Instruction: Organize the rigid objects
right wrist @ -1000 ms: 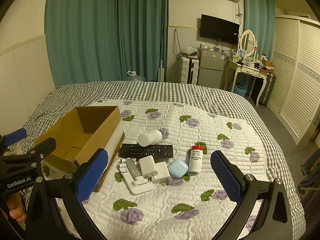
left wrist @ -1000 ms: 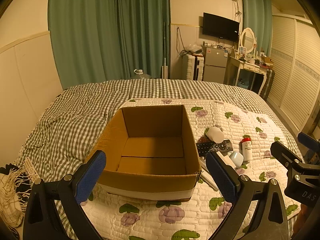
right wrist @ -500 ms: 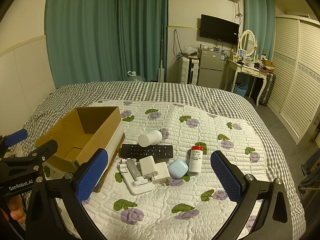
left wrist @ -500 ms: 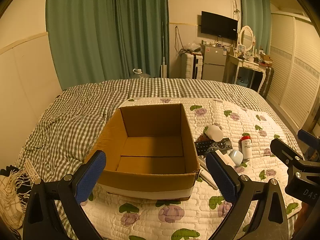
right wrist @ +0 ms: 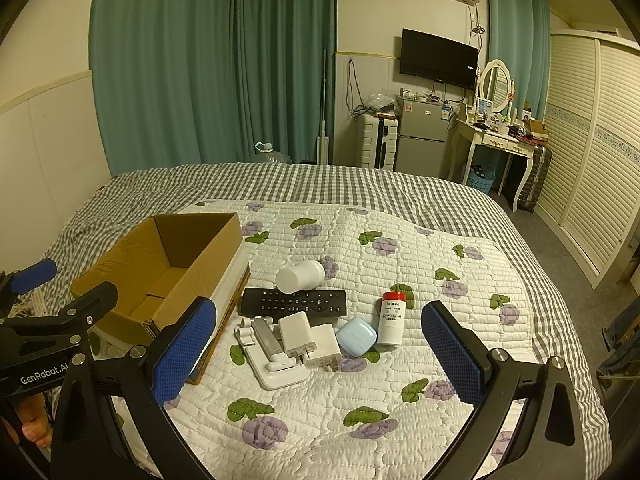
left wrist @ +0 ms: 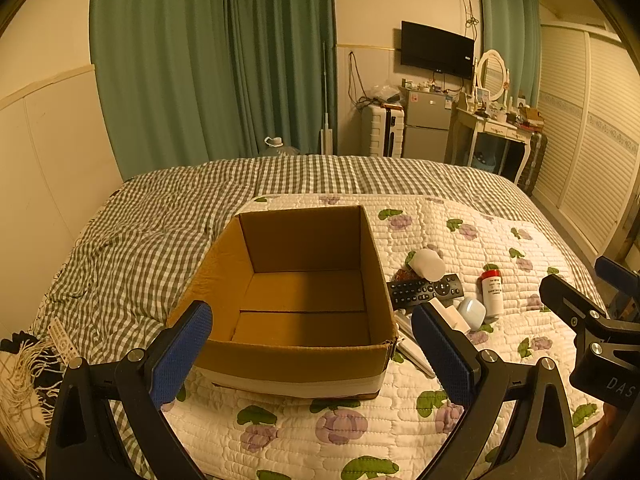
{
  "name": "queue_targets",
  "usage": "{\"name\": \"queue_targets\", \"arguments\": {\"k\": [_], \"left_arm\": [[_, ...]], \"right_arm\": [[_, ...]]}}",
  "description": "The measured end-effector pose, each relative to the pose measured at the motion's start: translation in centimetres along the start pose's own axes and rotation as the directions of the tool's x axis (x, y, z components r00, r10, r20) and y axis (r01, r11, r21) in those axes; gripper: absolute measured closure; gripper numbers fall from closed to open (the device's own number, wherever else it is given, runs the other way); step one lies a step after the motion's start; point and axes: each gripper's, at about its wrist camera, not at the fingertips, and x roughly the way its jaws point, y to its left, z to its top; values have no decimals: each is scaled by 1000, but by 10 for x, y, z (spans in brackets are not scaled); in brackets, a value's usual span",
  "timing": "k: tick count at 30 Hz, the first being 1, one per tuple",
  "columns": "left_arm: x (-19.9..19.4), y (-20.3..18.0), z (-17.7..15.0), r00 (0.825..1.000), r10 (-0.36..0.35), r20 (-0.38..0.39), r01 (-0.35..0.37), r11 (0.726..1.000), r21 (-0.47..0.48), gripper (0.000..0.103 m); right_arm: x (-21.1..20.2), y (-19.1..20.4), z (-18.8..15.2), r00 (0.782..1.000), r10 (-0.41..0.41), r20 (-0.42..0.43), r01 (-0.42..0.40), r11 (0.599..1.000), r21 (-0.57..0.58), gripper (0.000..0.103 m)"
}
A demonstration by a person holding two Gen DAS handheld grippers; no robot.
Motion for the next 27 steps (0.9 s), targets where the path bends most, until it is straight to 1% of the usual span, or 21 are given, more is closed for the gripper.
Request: {"name": "queue_targets", "arguments": {"k": [9, 17, 21, 24, 25, 27], "left_arm": [[0, 0, 0, 1000, 1, 0, -1, 1000, 2, 1], [-8, -2, 3, 1000, 9, 19, -10, 999, 32, 2], [-9, 12, 13, 999, 36, 10, -36, 998, 53, 3], [-3, 36, 22, 998, 58, -12, -58, 998, 39, 3], [1, 42, 23, 997, 77, -17, -76, 996, 45, 3], [11, 55, 25, 990, 137, -25, -135, 988, 76, 3]], "right_arm": [[0, 0, 0, 1000, 1, 0, -1, 1000, 0, 0], [-1, -1, 0, 1000, 2, 4, -2, 1000, 1, 0], [0, -1, 0, 1000, 0, 4, 0, 1000, 3, 0], [3, -1, 2, 1000, 2, -3, -2, 1000, 5, 0], [3, -3, 3, 1000, 2, -5, -2, 1000, 4, 0], [6, -6, 3, 1000, -2, -8, 2, 1000, 4, 0]]}}
